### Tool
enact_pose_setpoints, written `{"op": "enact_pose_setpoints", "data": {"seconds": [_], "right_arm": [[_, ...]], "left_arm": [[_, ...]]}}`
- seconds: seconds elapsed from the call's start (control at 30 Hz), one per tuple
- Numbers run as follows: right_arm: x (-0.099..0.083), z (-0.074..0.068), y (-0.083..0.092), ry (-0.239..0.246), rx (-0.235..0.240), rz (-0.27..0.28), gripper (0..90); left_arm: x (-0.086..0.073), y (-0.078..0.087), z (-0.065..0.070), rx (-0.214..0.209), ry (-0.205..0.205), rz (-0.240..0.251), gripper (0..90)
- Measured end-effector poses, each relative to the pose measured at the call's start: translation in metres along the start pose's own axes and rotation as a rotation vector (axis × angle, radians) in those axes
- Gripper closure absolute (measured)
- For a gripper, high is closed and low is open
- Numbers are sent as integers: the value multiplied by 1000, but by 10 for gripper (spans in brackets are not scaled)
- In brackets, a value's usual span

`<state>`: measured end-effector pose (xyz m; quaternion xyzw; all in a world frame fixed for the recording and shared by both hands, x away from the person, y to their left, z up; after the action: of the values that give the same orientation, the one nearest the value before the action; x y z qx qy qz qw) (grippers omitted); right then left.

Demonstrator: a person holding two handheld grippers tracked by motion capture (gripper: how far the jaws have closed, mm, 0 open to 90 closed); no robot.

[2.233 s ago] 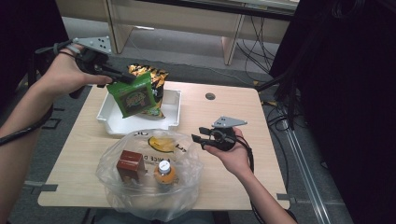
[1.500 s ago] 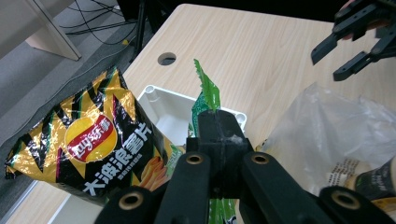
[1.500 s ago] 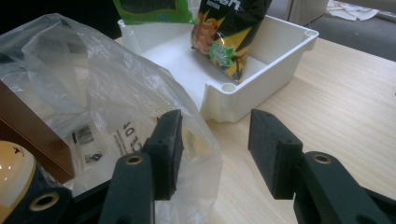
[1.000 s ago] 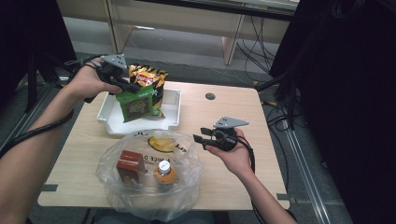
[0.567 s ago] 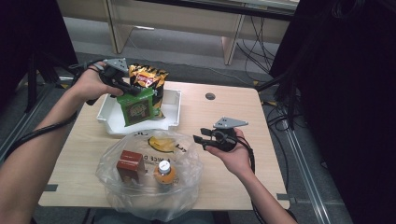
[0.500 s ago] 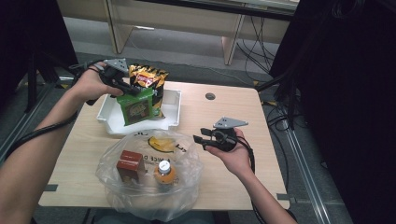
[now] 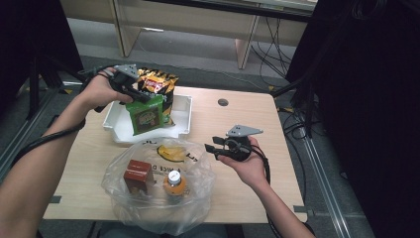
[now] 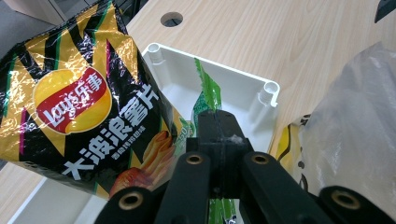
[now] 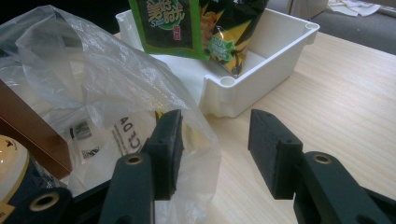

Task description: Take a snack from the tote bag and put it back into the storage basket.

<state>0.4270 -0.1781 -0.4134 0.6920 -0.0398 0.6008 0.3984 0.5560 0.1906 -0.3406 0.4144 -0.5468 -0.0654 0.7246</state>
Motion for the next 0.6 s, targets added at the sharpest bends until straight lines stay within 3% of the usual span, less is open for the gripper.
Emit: {"op": "enact_pose_setpoints", "data": {"seconds": [0.13, 0.2, 0.33, 0.6], "right_arm": [[-1, -1, -1, -14, 3, -1, 555], [-1, 0, 0, 6, 16, -18, 555], [-1, 0, -2, 7, 7, -2, 555], [-1, 0, 0, 4, 14, -23, 555]], "left_arm": [[-1, -4, -2, 3, 0, -5, 900], [-2, -6, -2, 2, 2, -8, 900], [-3, -9, -4, -1, -1, -16, 900], [-5, -15, -6, -6, 1, -26, 900]]}}
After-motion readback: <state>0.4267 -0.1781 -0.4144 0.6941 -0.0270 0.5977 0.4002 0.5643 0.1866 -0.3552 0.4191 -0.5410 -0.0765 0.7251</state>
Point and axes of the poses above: each handheld gripper's, and its own axes: y roughly backward along the jaws, x roughly out of its top, z roughly to its right, the point moved 1 cm from there along -y, roughly forward along the jaws, and after that the axes turned 8 degrees about y, right-handed, at the moved point
